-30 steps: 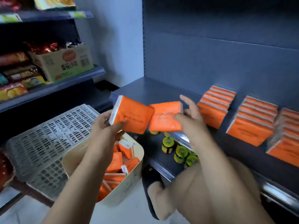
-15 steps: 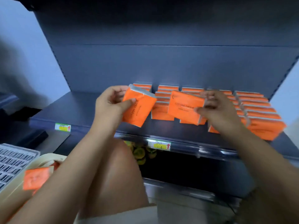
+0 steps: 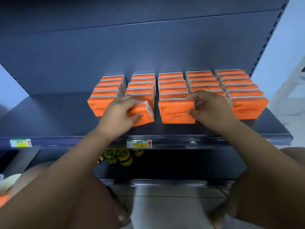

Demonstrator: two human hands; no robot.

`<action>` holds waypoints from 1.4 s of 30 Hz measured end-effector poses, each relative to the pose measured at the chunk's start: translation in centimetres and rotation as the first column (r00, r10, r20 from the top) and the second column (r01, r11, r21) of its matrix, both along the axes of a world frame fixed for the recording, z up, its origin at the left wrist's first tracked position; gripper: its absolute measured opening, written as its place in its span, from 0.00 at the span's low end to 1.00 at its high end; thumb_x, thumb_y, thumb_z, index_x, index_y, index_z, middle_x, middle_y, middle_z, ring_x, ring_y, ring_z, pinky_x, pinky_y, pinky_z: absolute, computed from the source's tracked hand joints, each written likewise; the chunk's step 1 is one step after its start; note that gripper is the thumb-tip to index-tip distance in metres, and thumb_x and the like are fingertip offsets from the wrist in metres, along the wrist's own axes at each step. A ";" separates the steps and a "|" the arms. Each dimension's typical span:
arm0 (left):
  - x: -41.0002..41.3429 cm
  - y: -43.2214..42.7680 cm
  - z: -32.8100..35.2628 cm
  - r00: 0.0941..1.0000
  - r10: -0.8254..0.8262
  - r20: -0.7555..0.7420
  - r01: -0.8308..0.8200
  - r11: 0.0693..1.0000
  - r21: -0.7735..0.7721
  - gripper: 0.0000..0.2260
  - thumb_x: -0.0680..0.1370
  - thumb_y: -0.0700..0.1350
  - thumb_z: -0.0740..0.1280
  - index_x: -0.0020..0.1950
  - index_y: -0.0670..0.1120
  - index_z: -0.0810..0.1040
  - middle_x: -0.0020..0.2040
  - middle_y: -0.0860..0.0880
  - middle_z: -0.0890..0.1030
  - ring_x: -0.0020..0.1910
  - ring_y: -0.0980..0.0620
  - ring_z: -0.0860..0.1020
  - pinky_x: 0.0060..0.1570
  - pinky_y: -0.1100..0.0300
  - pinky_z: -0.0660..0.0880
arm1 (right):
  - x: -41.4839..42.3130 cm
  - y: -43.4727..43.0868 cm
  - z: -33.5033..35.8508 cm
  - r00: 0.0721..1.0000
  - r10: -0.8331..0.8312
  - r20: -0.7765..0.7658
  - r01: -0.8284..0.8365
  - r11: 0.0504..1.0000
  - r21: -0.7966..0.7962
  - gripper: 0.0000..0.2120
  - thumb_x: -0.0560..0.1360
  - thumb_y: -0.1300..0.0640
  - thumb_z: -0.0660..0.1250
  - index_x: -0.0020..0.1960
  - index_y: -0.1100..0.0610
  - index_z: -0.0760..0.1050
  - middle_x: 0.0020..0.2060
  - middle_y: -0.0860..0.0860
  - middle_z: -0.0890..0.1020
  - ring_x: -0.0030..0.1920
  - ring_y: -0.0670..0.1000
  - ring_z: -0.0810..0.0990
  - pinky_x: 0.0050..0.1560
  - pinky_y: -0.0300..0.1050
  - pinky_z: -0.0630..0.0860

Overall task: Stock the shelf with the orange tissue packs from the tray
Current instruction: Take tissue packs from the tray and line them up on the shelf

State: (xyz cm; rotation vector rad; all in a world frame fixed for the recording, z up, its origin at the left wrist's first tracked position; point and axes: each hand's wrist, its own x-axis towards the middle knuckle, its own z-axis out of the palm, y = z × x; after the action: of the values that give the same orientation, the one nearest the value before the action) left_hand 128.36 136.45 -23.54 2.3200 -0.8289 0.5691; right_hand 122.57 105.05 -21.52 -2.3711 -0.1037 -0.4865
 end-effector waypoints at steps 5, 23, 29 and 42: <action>1.1 -0.9 -0.9 0.990 -0.007 0.141 -0.025 0.974 0.226 0.19 0.73 0.41 0.76 0.63 0.46 0.83 0.59 0.48 0.84 0.58 0.42 0.81 0.63 0.44 0.75 | 0.7 0.6 -1.1 0.988 0.119 0.096 -0.083 0.946 -0.313 0.23 0.70 0.61 0.79 0.64 0.55 0.81 0.53 0.54 0.83 0.53 0.57 0.81 0.55 0.52 0.78; 2.3 -0.1 -2.8 0.966 0.144 0.216 -0.200 0.942 0.268 0.22 0.73 0.38 0.77 0.67 0.40 0.79 0.65 0.42 0.79 0.63 0.37 0.76 0.63 0.42 0.75 | 2.2 2.0 -1.3 0.987 0.029 0.159 0.088 0.727 -0.681 0.23 0.65 0.61 0.74 0.60 0.59 0.80 0.54 0.57 0.81 0.57 0.62 0.74 0.54 0.57 0.76; 2.4 -0.6 -2.9 0.945 0.196 0.263 -0.268 0.924 0.274 0.21 0.74 0.41 0.75 0.67 0.45 0.81 0.64 0.44 0.79 0.63 0.38 0.76 0.59 0.41 0.75 | 2.6 3.2 -2.2 0.983 0.105 0.147 0.035 0.688 -0.725 0.25 0.70 0.57 0.76 0.66 0.55 0.78 0.59 0.55 0.80 0.60 0.61 0.75 0.56 0.58 0.74; 2.5 -1.1 -2.6 0.962 0.216 0.166 -0.259 0.914 0.314 0.25 0.73 0.37 0.72 0.70 0.45 0.78 0.68 0.42 0.79 0.66 0.36 0.75 0.67 0.41 0.73 | 3.7 4.5 -2.6 0.979 0.027 0.201 0.138 0.639 -0.756 0.21 0.65 0.67 0.75 0.57 0.57 0.80 0.50 0.55 0.82 0.52 0.61 0.80 0.52 0.56 0.74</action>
State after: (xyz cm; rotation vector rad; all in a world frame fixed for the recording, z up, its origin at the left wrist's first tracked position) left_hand 130.85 135.39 -26.14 2.7449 -0.7512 0.7361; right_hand 126.23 109.60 -24.11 -3.1711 -0.4029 -0.8350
